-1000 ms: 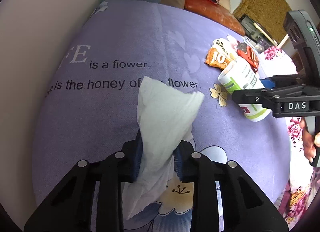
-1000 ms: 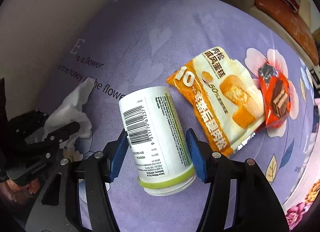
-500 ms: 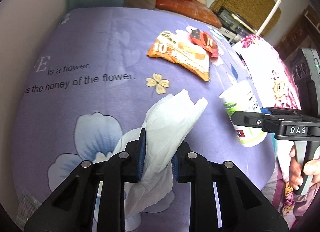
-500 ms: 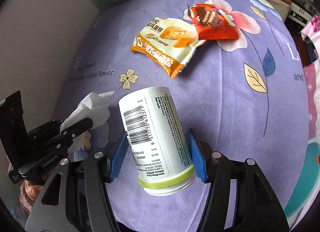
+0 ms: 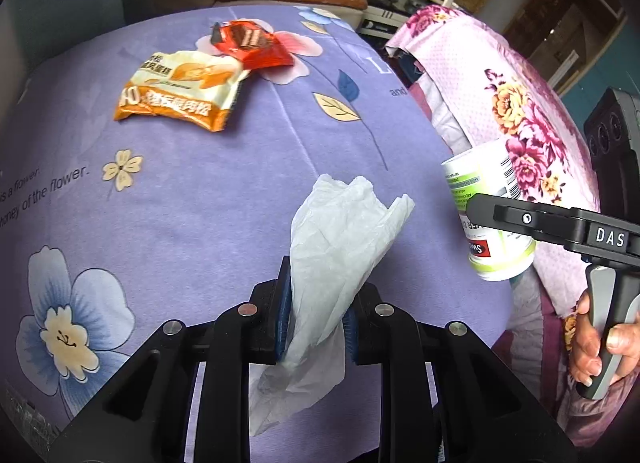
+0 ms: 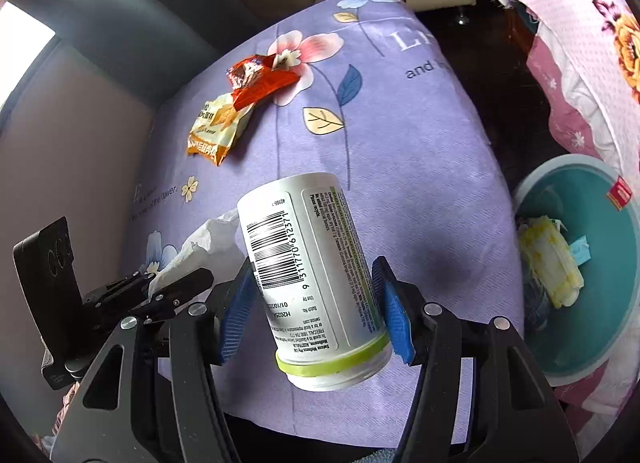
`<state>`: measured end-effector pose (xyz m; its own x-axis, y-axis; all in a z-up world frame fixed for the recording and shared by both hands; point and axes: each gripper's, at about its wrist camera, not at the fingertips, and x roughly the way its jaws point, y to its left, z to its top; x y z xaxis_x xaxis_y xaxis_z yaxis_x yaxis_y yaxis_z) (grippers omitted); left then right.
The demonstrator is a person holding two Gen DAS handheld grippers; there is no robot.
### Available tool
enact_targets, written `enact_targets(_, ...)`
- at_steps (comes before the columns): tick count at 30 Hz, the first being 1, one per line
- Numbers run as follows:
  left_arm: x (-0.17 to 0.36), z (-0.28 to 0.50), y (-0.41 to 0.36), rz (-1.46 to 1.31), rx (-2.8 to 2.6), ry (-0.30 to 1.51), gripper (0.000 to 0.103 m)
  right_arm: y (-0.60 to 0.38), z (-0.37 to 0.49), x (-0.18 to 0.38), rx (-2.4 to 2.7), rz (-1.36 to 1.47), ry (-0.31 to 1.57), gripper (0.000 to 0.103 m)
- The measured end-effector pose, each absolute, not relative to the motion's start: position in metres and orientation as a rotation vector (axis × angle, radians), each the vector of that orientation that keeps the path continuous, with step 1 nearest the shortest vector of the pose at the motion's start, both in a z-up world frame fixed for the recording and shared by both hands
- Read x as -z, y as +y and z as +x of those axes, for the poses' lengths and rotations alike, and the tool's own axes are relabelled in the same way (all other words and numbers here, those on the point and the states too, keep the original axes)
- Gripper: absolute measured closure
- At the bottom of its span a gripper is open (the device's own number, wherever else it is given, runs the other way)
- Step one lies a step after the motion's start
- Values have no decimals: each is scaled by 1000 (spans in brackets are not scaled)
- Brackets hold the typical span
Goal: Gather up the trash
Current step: 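Carry the tissue and pill bottle over the teal bin and release both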
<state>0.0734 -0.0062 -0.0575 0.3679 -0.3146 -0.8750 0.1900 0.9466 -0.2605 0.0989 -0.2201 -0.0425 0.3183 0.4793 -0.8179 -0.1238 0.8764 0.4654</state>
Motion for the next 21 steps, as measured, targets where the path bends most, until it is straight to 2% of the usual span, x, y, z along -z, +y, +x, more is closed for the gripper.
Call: enact_targets(21,37,75,-188,85,541,1134,80,-389,49,51,-186,589,1048,47)
